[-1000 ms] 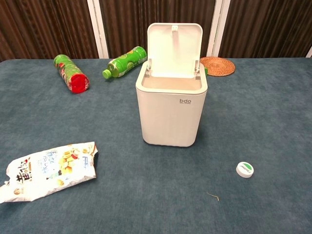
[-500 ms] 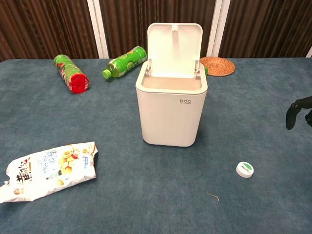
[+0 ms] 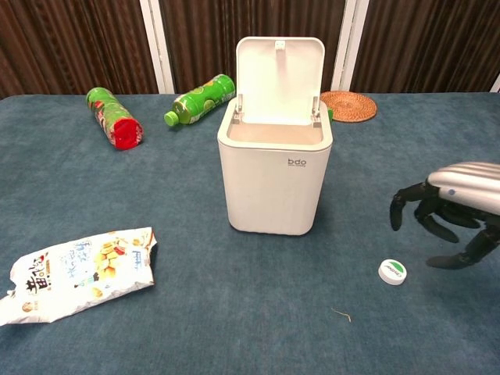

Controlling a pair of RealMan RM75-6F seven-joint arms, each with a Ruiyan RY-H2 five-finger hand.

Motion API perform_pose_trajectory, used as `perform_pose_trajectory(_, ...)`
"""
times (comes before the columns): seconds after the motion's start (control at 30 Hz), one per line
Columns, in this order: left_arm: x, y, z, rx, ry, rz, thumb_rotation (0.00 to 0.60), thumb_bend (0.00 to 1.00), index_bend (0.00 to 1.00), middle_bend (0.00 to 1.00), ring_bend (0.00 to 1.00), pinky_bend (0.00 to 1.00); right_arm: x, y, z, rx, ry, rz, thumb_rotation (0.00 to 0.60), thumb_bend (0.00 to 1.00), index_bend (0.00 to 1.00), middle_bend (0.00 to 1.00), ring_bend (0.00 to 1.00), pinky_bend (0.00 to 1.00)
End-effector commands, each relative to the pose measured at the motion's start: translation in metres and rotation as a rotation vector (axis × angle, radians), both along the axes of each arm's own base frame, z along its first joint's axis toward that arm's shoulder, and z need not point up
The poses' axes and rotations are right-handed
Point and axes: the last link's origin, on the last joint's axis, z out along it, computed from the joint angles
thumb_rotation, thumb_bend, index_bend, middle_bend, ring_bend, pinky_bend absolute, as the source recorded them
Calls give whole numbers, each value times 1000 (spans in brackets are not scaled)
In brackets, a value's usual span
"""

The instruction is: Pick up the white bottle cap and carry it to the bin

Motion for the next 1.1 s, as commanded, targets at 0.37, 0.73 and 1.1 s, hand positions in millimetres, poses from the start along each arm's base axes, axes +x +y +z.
perform_pose_trajectory(0.37, -4, 1, 4, 17, -3, 26, 600, 554, 300, 262, 291, 442, 4, -8, -26, 61, 11, -13, 600, 327, 526, 859, 902, 983)
perform_pose_trajectory(0.73, -5, 1, 5, 21, -6, 28, 600, 554, 300, 262, 291, 442, 1, -9, -39, 99, 33, -31, 600, 327, 533, 859, 902, 983)
perform_pose_trajectory(1.1, -5, 1, 5, 17, -5, 30, 600, 552, 301, 262, 291, 442, 0, -12, -44, 98, 28, -40, 600, 326, 620, 865, 910, 986)
